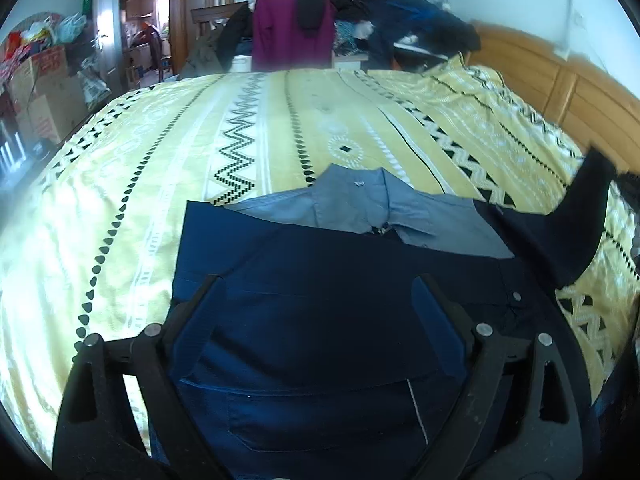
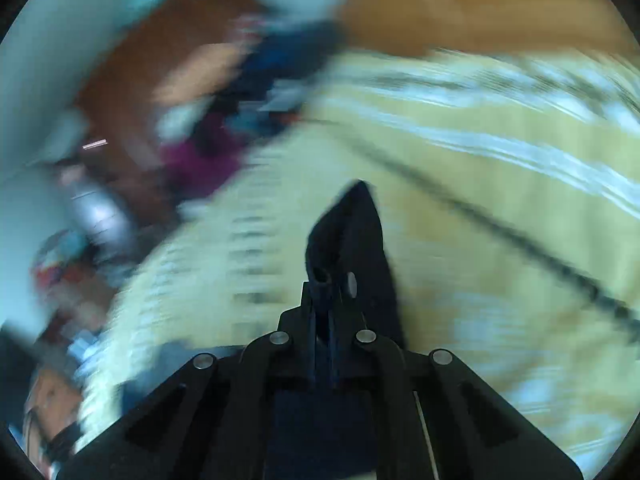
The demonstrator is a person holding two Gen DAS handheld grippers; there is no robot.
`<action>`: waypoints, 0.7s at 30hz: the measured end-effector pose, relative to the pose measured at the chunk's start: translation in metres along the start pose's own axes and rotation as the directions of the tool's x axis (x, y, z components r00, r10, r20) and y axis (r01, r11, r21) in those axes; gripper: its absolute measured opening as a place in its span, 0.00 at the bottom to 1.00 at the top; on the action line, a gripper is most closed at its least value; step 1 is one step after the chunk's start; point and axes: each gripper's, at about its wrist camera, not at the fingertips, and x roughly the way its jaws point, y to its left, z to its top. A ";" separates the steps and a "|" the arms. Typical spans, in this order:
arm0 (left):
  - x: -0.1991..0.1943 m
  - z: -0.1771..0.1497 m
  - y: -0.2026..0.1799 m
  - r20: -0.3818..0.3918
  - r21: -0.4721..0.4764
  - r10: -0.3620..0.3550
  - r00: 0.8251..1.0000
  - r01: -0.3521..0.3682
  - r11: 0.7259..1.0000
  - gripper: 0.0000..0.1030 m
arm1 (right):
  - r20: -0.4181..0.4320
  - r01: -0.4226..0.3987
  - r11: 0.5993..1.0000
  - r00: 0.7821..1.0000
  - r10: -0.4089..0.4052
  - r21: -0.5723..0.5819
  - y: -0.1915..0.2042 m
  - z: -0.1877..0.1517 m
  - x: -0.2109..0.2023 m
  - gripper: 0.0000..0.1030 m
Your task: Fold small clothes
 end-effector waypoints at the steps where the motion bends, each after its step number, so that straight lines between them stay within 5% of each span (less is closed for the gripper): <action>1: -0.001 0.000 0.004 0.003 -0.009 -0.003 1.000 0.003 1.000 0.90 | -0.001 -0.078 0.995 0.997 0.078 -0.066 0.039 -0.001 0.001 0.07; 4: -0.015 -0.002 0.017 0.031 -0.024 0.001 1.000 -0.001 1.000 0.90 | -0.037 -0.281 0.942 0.960 0.279 -0.184 0.134 -0.004 0.005 0.07; 6: -0.022 -0.005 0.029 0.036 -0.040 0.010 0.999 -0.009 0.999 0.90 | -0.076 -0.419 0.894 0.908 0.413 -0.159 0.175 -0.013 0.008 0.07; 9: -0.020 -0.008 0.047 0.016 -0.102 0.006 1.000 -0.004 0.995 0.90 | -0.141 -0.493 0.841 0.870 0.473 -0.222 0.245 -0.052 0.033 0.08; 11: -0.023 -0.013 0.053 0.024 -0.136 -0.007 1.000 0.010 0.991 0.90 | -0.209 -0.559 0.815 0.825 0.525 -0.155 0.282 -0.089 0.076 0.11; 14: -0.032 -0.021 0.059 0.007 -0.156 -0.016 1.000 0.017 0.988 0.90 | -0.351 -0.626 0.768 0.754 0.555 -0.132 0.346 -0.161 0.140 0.19; 15: -0.037 -0.024 0.063 0.004 -0.147 -0.002 1.000 0.002 0.989 0.90 | -0.417 -0.622 0.774 0.738 0.530 -0.118 0.367 -0.197 0.166 0.29; 16: -0.042 -0.027 0.068 0.003 -0.141 0.017 1.000 -0.016 0.990 0.91 | -0.466 -0.607 0.786 0.733 0.495 -0.120 0.377 -0.221 0.182 0.37; 18: -0.051 -0.033 0.082 0.004 -0.158 0.045 0.999 -0.044 0.986 0.91 | -0.549 -0.577 0.801 0.726 0.413 -0.160 0.390 -0.263 0.195 0.37; 20: -0.054 -0.040 0.097 -0.001 -0.182 0.079 0.997 -0.078 0.980 0.96 | -0.559 -0.604 0.791 0.691 0.458 -0.098 0.378 -0.279 0.179 0.38; 21: -0.053 -0.044 0.104 -0.009 -0.191 0.090 0.996 -0.090 0.978 0.99 | -0.556 -0.604 0.791 0.693 0.460 -0.099 0.366 -0.280 0.166 0.39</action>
